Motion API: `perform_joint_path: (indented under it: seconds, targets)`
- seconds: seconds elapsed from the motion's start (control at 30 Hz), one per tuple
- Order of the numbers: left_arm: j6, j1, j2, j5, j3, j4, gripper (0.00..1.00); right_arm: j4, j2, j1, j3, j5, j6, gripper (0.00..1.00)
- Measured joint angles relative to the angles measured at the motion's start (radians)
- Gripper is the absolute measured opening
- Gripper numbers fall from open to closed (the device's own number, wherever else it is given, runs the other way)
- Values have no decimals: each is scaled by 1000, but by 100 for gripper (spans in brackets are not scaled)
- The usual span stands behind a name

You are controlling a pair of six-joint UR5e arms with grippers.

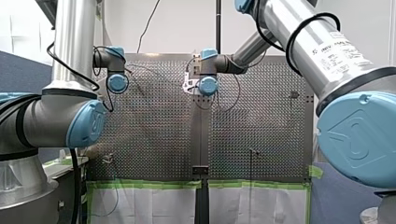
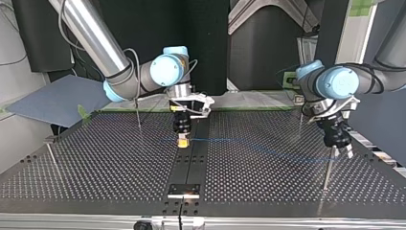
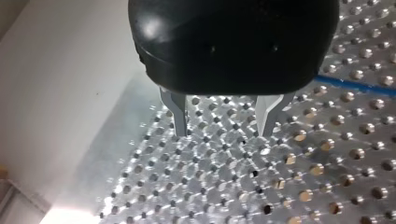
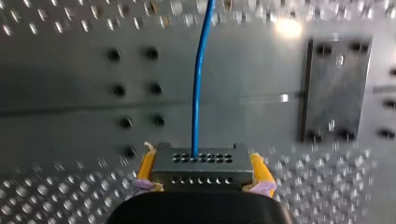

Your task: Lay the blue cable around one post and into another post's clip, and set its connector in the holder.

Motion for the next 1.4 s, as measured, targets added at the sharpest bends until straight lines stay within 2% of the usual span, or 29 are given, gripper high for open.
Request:
perform_joint_path:
  seconds: [0.23,0.27,0.43,0.7,0.87,0.97,1.17,1.4]
  targets:
    - [3,-3,-45,30,2,11,72,-54,-48,-54,54,-39,53,0]
    - [4,-4,-49,31,4,13,74,-61,-53,-61,62,-45,60,0]
    - [7,-5,-55,35,10,17,74,-104,-64,-104,105,-65,90,0]
    - [9,-8,-65,43,15,19,74,-168,-66,-168,169,-67,114,0]
    - [6,-9,-71,41,16,19,74,-215,-71,-216,216,-64,136,0]
    - [3,-9,-71,33,16,19,74,-242,-85,-243,243,-59,143,0]
    - [-11,-10,-71,22,16,20,74,-295,-130,-295,296,-32,145,0]
    - [-12,-14,-72,20,15,23,74,-354,-145,-334,355,-2,133,0]
